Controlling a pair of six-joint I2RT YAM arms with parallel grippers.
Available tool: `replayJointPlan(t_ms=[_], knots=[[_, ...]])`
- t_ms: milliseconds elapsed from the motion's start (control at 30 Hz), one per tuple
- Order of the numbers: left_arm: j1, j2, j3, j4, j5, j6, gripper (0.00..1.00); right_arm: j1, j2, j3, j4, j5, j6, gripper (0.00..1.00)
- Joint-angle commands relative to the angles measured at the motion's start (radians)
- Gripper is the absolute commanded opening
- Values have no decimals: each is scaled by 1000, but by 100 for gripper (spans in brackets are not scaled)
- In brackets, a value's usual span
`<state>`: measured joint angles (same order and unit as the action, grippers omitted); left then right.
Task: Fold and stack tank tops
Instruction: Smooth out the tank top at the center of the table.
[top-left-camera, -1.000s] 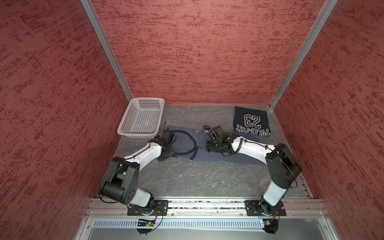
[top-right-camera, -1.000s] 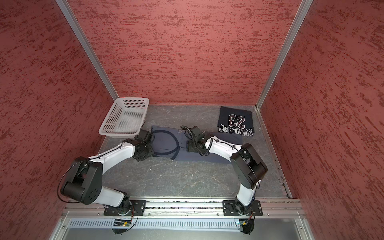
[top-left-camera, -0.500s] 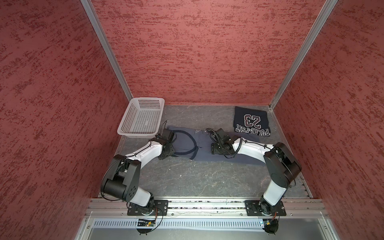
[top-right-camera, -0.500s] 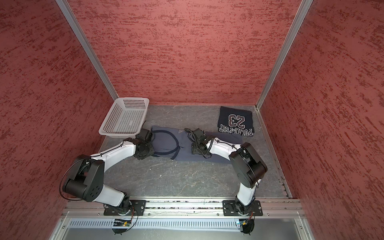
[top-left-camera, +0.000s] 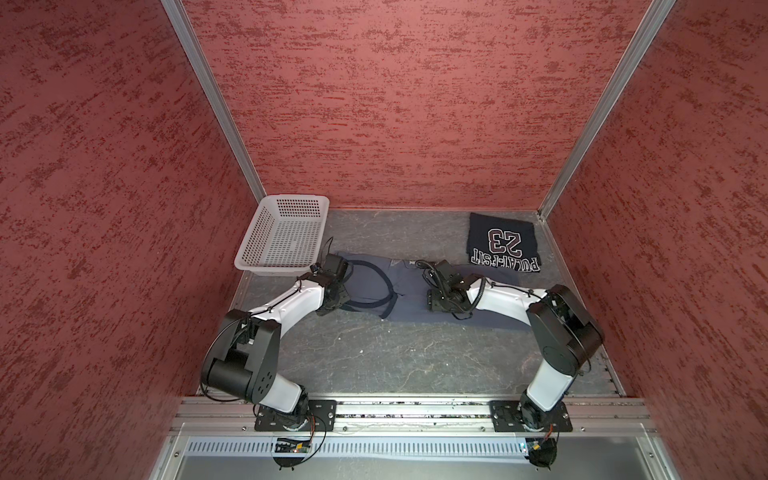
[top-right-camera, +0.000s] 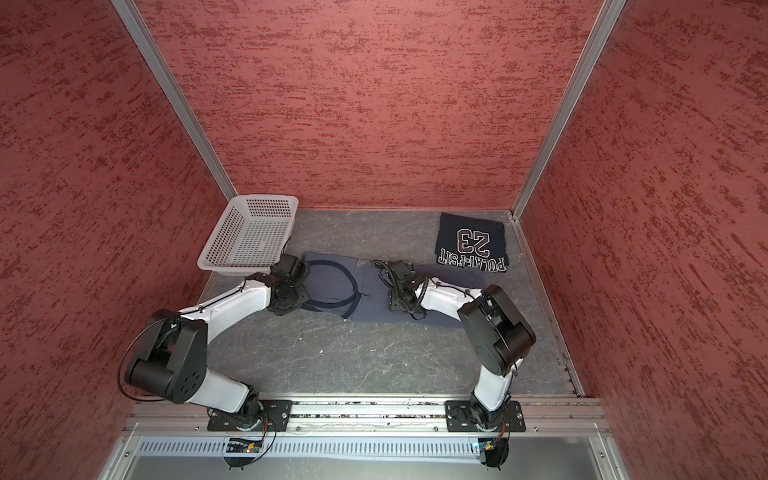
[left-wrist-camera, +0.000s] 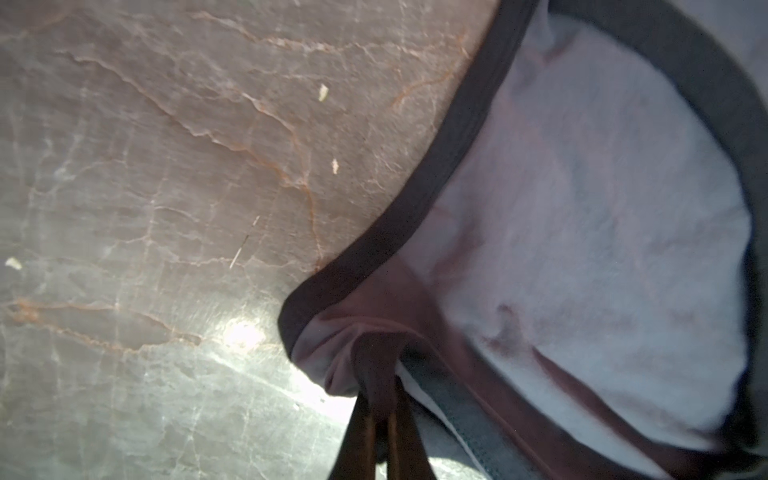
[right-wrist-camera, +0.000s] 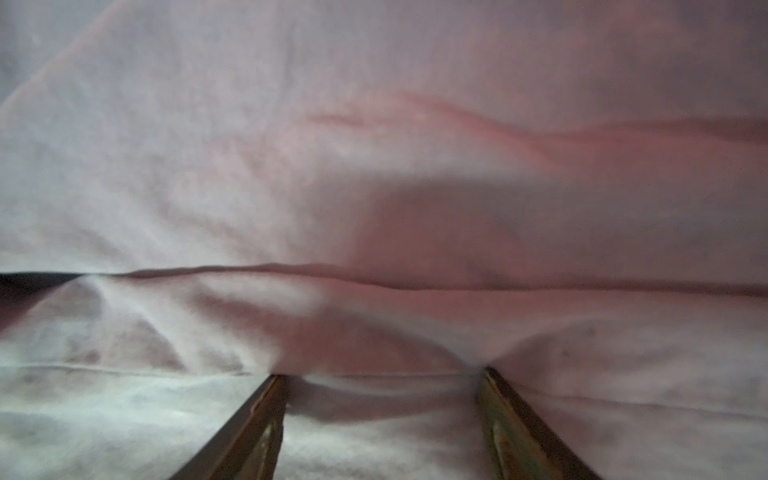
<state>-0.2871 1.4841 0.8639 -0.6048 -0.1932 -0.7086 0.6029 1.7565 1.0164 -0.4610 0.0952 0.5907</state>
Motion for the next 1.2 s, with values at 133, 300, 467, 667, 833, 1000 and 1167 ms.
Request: replayJointPlan(t_ms=[133,300,467,667,833,1000,1167], knots=[[63,-119,-40,-4,9,-5,4,-66,-6,-75,-16,87,-22,74],[78,-120,-53,6,32,-5,4,-81,-3,-82,-13,121,-42,74],[71,-62,-25,24,77,15,11,-76,-27,-62,17,46,-76,74],[60,37,69,-14,78,22,29,-52,-51,-27,18,17,-100,74],[39,43,84,-67,-1,10,47,-37,-111,10,28,-23,-125,74],[-16,-44,58,-76,-85,9,54,25,-97,75,70,-98,-129,74],[-18,-30,54,-96,-77,11,57,76,3,184,80,-125,-153,76]])
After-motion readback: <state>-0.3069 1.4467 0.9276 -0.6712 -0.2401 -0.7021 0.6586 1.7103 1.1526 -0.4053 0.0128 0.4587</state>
